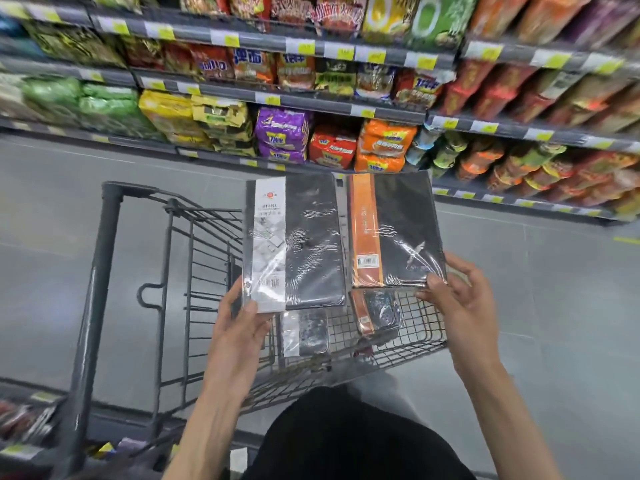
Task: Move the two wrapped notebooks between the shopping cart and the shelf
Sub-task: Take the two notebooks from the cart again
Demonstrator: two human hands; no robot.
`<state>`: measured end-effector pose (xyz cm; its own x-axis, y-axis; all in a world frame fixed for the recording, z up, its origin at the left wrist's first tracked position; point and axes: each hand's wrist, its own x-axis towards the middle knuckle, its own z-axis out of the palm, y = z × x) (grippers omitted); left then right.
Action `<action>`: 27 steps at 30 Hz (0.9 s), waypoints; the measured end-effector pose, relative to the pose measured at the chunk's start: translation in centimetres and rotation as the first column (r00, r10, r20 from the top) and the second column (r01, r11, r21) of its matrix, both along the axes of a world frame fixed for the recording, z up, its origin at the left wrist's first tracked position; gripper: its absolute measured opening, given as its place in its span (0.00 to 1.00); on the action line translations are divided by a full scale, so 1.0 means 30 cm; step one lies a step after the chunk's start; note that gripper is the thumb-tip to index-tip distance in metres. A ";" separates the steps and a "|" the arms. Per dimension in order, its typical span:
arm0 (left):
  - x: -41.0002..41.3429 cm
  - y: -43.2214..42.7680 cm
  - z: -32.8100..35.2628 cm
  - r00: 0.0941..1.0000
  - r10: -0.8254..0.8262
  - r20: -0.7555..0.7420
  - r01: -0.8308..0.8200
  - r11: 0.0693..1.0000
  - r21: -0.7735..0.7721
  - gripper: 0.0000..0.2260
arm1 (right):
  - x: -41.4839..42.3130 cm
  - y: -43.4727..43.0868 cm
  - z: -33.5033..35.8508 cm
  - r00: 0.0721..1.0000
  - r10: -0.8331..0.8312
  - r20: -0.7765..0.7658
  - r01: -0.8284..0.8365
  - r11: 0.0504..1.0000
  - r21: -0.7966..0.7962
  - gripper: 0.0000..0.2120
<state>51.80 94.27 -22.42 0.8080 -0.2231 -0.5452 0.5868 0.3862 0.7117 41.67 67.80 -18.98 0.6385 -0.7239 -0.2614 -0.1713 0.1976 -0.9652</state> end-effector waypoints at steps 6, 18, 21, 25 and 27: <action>-0.031 -0.082 0.104 0.990 -0.114 0.085 0.113 0.994 0.009 0.18 | -0.116 -0.017 0.072 0.992 -0.116 0.047 0.117 0.993 -0.022 0.14; -0.123 -0.438 0.188 0.953 -0.262 0.153 0.261 0.965 0.031 0.21 | -0.372 -0.267 0.115 0.935 -0.316 0.163 0.322 0.946 -0.017 0.14; -0.187 -0.577 0.189 0.942 -0.292 0.168 0.296 0.955 0.002 0.21 | -0.466 -0.383 0.113 0.918 -0.351 0.183 0.359 0.933 -0.013 0.14; -0.326 -0.793 0.173 0.928 -0.327 0.178 0.334 0.943 -0.009 0.21 | -0.606 -0.554 0.111 0.895 -0.400 0.198 0.409 0.913 -0.004 0.15; -0.394 -0.895 0.155 0.932 -0.326 0.156 0.334 0.942 -0.026 0.21 | -0.680 -0.640 0.113 0.883 -0.422 0.205 0.431 0.903 0.003 0.15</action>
<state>39.99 67.42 -17.78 0.7546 -0.5154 -0.4061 0.5772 0.2268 0.7845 21.29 48.60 -15.60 0.3010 -0.9451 -0.1272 0.1142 0.1681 -0.9791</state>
